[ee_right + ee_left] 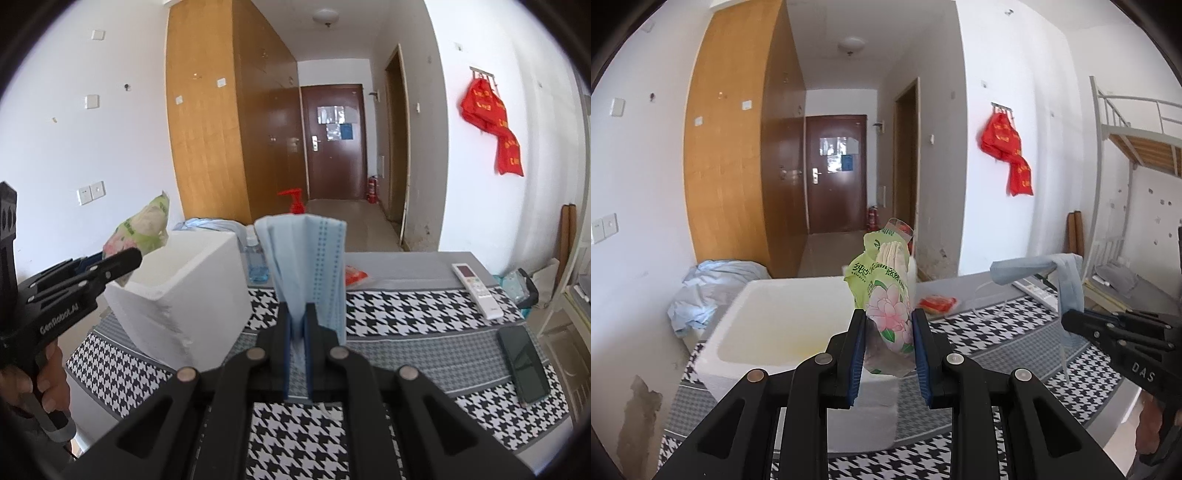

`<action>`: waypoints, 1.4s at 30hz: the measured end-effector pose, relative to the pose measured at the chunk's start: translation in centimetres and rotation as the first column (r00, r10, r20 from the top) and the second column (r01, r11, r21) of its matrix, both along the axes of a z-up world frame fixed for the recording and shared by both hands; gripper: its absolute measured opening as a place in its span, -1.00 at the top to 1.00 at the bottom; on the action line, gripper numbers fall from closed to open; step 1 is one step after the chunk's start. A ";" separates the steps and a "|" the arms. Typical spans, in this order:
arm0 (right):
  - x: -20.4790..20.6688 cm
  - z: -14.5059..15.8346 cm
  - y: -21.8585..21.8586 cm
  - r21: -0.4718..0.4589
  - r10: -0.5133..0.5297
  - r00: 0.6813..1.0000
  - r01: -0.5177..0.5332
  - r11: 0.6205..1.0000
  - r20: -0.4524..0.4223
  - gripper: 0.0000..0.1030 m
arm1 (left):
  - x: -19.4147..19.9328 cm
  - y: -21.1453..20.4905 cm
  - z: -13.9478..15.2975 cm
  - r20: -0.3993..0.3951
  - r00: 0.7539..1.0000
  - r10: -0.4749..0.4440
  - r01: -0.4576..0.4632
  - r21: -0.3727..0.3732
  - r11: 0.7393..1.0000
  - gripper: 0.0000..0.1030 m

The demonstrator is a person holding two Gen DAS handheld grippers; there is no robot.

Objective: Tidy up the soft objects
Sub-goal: 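Carry the tissue pack and blue mask toward the white foam box, then open the left tool over the foam box to drop the tissue pack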

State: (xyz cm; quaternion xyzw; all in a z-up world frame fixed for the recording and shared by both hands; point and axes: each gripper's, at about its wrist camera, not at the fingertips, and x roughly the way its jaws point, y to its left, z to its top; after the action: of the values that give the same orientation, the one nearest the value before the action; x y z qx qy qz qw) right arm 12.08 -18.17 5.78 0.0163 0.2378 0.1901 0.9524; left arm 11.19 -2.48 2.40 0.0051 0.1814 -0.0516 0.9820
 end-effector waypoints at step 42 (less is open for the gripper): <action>1.6 -1.5 4.4 -0.036 0.030 0.998 -0.031 0.999 -0.054 0.83 | 7.3 6.7 -1.5 -0.207 0.967 0.150 -0.155 -0.006 0.988 0.50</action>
State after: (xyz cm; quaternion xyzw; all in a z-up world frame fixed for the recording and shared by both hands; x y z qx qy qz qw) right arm 13.71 -13.75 4.30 0.0003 0.2669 0.1997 0.9428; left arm 18.44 4.21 0.93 -0.0252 0.2815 0.0218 0.9590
